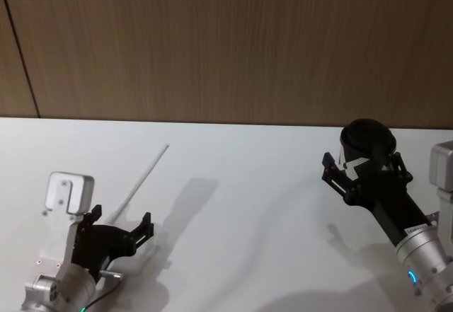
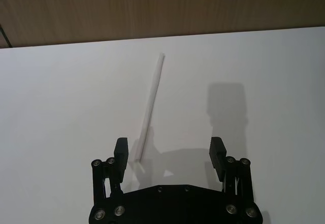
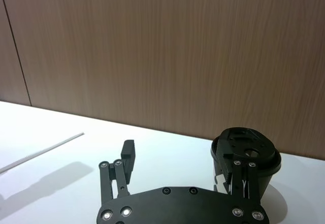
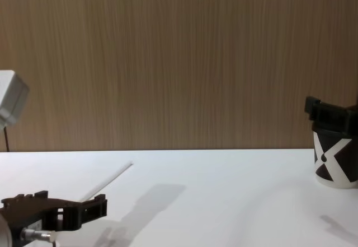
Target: Pick up the straw with one hand, pass it to the other hand, and insert it into the cup.
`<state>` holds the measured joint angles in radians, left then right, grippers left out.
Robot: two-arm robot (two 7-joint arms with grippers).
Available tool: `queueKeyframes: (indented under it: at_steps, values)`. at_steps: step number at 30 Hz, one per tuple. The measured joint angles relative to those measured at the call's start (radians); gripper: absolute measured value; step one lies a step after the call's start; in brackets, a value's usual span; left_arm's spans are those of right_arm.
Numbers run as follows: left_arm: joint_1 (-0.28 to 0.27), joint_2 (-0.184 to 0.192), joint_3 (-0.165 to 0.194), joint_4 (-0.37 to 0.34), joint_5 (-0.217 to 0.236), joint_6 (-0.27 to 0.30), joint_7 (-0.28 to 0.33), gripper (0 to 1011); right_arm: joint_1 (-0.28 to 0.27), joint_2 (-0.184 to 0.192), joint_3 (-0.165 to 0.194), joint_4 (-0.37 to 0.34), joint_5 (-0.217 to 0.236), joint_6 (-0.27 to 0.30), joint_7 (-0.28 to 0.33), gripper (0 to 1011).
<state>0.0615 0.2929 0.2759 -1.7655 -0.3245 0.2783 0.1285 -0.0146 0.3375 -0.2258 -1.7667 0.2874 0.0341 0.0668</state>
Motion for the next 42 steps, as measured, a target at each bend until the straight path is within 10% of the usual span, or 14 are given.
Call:
queueKeyframes:
  at_steps: [17, 42]
  values:
    - [0.091, -0.001, -0.043, -0.066, 0.042, -0.105, 0.033, 1003, 0.0, 0.0, 0.0, 0.0, 0.0, 0.0, 0.0, 1001]
    - [0.095, 0.008, -0.035, -0.104, 0.079, -0.114, 0.009, 1003, 0.0, 0.0, 0.0, 0.0, 0.0, 0.0, 0.0, 1001]
